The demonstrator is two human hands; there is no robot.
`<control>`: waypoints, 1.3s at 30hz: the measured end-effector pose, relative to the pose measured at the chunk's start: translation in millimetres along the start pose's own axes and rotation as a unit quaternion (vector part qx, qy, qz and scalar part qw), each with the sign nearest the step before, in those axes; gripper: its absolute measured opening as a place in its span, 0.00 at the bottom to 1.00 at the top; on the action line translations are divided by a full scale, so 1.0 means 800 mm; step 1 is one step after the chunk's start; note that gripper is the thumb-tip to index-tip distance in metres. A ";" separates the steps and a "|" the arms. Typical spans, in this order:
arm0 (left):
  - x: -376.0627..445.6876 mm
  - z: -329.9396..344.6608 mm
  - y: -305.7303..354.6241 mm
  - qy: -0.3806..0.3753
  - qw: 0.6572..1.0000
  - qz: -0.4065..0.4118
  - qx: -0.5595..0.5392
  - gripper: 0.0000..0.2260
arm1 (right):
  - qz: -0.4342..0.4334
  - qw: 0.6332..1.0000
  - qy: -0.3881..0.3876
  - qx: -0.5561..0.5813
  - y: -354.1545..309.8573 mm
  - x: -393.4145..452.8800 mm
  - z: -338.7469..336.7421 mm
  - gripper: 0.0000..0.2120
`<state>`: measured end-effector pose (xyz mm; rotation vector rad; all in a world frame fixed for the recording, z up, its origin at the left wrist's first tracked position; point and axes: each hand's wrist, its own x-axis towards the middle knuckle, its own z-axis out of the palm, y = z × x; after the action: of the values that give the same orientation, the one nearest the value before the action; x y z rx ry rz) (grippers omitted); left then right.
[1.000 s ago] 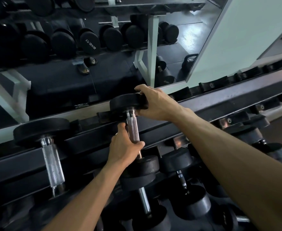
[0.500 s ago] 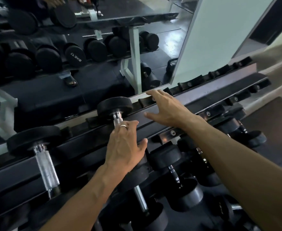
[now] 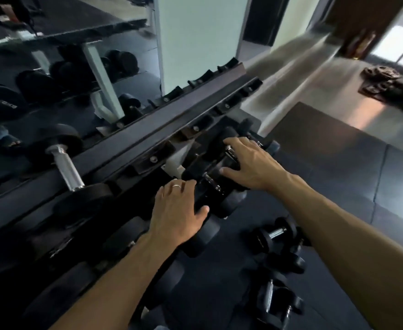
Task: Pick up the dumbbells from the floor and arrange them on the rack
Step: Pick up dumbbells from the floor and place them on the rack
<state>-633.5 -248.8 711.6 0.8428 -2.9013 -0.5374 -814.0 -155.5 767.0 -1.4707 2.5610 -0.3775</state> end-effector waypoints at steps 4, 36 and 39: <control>-0.043 0.040 0.088 -0.029 0.998 0.050 -0.019 0.30 | 0.079 0.997 0.001 -0.006 0.071 -0.118 -0.016 0.34; -0.062 0.706 0.272 -0.377 0.921 0.099 -0.010 0.23 | 0.391 0.894 -0.153 0.156 0.531 -0.436 0.483 0.35; -0.060 0.802 0.251 -0.357 0.933 0.043 -0.034 0.24 | 0.357 0.904 -0.167 0.164 0.570 -0.418 0.576 0.37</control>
<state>-800.1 134.5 183.1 0.5877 -3.4966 -1.1320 -899.5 291.8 197.1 -0.3820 2.3816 -0.3728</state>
